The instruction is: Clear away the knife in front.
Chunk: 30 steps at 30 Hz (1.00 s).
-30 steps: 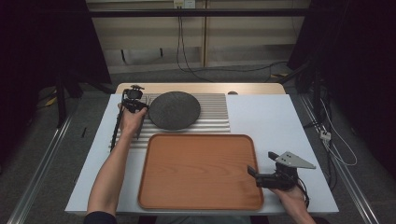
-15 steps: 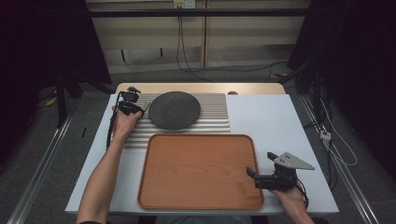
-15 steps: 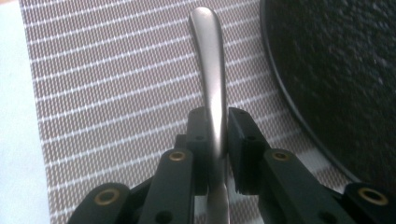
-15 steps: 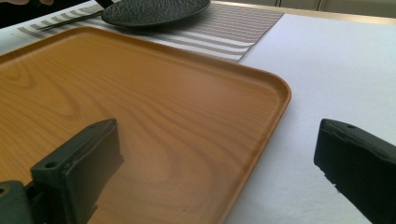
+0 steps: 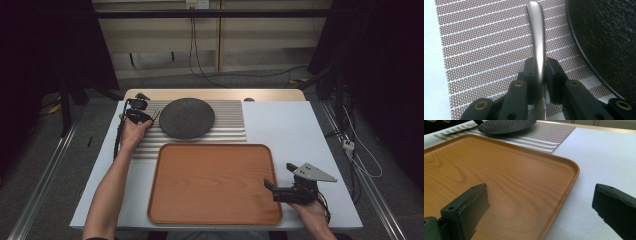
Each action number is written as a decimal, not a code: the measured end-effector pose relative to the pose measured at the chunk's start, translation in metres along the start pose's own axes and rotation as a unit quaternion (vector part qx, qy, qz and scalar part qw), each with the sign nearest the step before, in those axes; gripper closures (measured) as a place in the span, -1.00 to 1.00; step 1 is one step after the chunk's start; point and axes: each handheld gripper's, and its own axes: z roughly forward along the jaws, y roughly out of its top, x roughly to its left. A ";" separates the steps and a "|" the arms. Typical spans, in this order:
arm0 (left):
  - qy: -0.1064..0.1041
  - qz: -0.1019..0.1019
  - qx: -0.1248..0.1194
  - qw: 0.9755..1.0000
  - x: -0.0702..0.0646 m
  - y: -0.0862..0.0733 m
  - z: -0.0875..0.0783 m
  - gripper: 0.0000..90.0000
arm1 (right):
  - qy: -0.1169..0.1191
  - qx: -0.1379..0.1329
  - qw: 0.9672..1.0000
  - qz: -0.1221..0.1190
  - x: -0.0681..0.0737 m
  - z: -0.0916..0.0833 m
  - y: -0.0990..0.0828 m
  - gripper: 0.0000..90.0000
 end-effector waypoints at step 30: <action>-0.024 -0.012 -0.031 0.999 -0.001 -0.009 -0.034 0.78 | -0.003 0.000 1.000 -0.002 0.001 -0.001 0.000 -0.99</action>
